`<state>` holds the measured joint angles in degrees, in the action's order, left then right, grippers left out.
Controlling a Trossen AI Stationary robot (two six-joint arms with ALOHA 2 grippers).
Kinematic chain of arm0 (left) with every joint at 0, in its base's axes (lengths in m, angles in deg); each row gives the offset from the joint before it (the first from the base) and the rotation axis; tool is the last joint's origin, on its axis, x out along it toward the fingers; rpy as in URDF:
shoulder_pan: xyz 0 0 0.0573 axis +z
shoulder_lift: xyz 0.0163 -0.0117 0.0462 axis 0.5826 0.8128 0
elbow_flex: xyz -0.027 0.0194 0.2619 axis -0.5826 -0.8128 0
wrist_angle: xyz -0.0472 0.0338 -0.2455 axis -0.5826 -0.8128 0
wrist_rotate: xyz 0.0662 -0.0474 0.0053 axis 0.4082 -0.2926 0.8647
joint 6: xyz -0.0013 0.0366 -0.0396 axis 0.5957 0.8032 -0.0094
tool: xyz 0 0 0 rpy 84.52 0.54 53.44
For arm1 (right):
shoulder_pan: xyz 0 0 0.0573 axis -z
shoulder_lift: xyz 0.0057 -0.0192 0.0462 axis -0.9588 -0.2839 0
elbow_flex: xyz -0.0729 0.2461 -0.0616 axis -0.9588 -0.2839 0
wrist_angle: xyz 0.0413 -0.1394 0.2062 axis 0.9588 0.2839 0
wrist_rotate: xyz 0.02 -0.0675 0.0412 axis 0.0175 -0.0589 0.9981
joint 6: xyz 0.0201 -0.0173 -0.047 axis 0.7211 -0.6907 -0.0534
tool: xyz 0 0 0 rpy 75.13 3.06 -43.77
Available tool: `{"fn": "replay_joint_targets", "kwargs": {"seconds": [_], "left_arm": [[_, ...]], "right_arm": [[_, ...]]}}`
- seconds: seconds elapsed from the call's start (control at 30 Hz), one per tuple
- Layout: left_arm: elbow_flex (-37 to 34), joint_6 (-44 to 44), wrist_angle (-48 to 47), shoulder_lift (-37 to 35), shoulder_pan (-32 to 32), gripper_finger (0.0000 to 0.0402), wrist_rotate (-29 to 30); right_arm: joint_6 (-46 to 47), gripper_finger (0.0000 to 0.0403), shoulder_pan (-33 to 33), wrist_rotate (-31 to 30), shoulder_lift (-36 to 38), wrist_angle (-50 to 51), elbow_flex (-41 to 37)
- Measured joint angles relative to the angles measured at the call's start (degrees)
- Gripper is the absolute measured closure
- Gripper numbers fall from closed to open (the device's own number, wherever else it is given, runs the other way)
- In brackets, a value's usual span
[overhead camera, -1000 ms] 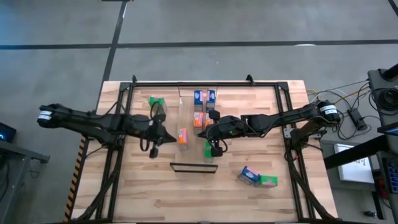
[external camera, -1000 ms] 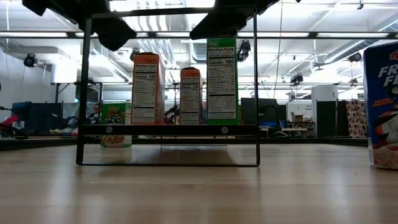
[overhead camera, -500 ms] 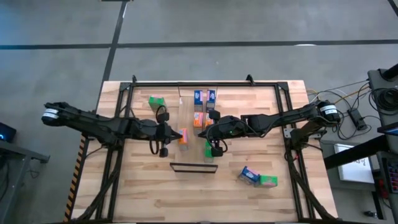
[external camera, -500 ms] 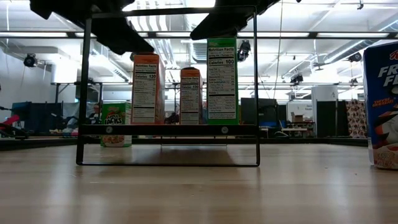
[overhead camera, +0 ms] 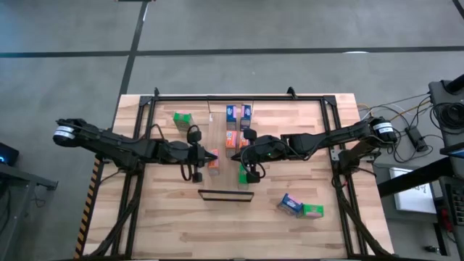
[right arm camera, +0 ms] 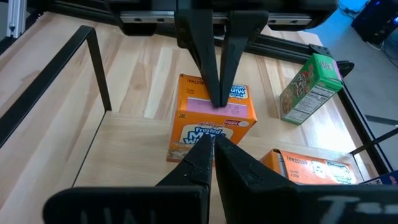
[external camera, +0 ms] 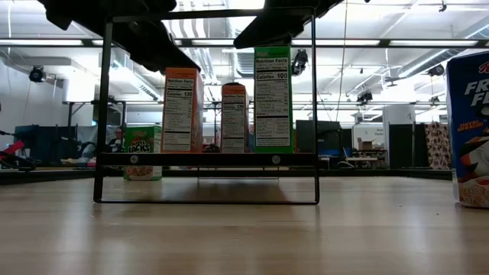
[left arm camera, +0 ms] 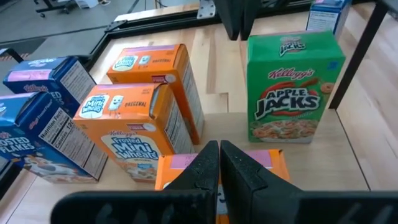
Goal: Stack cereal on shelf
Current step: Put the orange cereal box on the shelf aligned with the other orange cereal boxes
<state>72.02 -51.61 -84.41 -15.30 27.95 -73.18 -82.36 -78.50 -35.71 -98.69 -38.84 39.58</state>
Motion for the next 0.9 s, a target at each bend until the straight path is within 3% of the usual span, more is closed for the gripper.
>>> {"fn": "replay_joint_targets", "kwargs": {"seconds": [0.43, 0.9], "left_arm": [[-0.4, 5.3, 0.1, 0.2, 0.6, 0.0401, 4.6], [-1.5, 14.9, 2.5, 0.1, 3.0, 0.0401, 4.2]], "right_arm": [[0.0, 0.0394, 0.0, 0.0, 0.0, 0.0, 0.0], [0.0, 0.0394, 0.0, 0.0, 0.0, 0.0, 0.0]]}}
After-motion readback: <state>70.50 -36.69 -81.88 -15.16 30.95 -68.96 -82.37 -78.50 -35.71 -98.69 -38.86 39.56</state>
